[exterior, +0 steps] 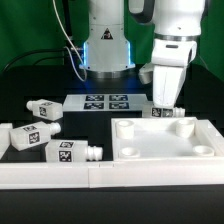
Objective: Assemble one leg
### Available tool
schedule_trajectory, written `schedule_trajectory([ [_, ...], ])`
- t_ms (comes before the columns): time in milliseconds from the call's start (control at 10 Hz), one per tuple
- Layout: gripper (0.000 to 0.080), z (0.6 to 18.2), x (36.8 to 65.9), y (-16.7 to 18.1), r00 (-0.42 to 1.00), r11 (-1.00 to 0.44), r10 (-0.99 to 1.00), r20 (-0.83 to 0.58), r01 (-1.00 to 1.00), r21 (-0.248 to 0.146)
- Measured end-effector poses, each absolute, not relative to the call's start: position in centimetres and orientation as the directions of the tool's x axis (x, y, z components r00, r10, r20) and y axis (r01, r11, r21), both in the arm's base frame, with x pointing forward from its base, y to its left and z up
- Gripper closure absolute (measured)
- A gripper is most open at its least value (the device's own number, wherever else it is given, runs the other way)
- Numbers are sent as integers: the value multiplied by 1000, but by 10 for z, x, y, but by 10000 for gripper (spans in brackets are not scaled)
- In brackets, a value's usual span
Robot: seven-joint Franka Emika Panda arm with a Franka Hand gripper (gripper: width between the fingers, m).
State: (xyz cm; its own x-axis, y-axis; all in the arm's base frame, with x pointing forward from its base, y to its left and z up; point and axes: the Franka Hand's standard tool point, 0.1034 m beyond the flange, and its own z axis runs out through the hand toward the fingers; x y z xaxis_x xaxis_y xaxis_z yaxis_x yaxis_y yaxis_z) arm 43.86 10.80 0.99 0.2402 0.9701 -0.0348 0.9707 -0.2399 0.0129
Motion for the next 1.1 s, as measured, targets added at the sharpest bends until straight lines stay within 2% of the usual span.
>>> schedule_trajectory([
  [100,515,16,434,110,55,-55,997,-54,998,6],
  [200,515,20,429,110,-60,60,996,-60,998,4],
  [300,515,20,425,105,-266,266,961,-69,964,-11],
  [600,515,17,425,98,-393,392,917,-74,920,-27],
  [900,515,16,417,106,-601,599,795,-83,799,-49],
  [1100,515,11,405,106,-709,699,702,-65,704,-128],
])
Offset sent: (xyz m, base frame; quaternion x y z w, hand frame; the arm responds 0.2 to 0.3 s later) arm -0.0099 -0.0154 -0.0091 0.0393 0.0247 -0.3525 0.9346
